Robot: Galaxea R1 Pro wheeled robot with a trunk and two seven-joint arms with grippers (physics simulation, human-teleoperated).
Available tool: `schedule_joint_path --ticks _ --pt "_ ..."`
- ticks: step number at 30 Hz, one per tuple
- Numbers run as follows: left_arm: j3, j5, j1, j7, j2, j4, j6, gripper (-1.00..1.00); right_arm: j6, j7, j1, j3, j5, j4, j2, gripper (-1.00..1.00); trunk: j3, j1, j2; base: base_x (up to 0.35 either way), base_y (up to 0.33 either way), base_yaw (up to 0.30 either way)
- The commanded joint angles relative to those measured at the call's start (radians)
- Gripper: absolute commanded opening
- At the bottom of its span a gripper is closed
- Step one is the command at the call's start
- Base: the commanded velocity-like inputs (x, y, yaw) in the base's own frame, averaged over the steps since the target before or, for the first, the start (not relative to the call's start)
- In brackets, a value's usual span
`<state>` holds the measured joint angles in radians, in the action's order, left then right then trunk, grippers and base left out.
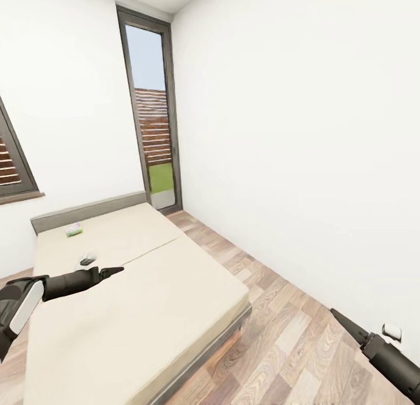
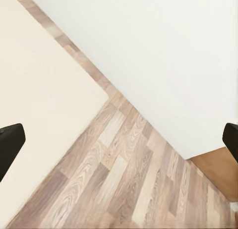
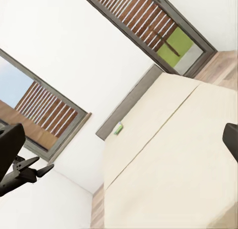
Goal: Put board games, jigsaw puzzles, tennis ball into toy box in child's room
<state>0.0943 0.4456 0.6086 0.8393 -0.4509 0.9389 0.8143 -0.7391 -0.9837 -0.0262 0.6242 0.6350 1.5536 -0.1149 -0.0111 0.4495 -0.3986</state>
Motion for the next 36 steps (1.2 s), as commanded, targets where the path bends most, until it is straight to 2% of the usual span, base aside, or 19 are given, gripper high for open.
schedule_joint_path --ticks 1,10,24,36 --pt "0.001 0.001 0.000 0.002 0.000 0.000 0.005 1.00 -0.006 0.000 0.000 0.000 0.005 0.000 0.000 1.00 -0.001 0.000 -0.001 -0.034 0.063 -0.261" --pt "0.001 0.002 0.000 0.002 0.000 0.000 0.005 1.00 -0.004 0.001 0.000 -0.001 0.004 0.002 0.002 1.00 -0.001 0.000 -0.001 -0.013 0.162 -0.106" --pt "0.001 0.002 0.000 0.004 0.000 0.000 0.005 1.00 -0.005 0.059 0.000 -0.007 0.004 0.002 0.001 1.00 -0.001 0.000 -0.001 -0.004 0.050 -0.007" --pt "0.001 0.002 0.000 0.005 0.000 0.000 0.005 1.00 -0.005 0.068 0.000 -0.009 0.003 0.002 0.002 1.00 -0.001 0.000 -0.001 -0.061 0.127 0.000"
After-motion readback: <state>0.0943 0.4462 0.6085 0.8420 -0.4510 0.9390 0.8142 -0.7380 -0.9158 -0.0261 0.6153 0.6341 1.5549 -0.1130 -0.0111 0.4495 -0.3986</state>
